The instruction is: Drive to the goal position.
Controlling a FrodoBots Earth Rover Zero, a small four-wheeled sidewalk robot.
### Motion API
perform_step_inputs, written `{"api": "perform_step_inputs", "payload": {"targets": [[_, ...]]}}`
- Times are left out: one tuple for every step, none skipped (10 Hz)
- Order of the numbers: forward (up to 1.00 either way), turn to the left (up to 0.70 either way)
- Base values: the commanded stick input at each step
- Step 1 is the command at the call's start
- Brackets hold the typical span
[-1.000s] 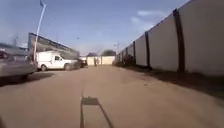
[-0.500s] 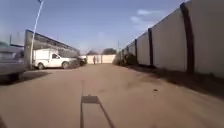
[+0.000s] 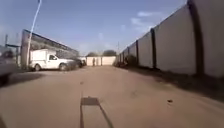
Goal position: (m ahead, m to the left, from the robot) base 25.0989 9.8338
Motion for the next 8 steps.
{"api": "perform_step_inputs", "payload": {"targets": [[1.00,0.00],[1.00,0.00],[1.00,0.00],[1.00,0.00],[1.00,0.00],[1.00,0.00],[1.00,0.00],[1.00,0.00]]}}
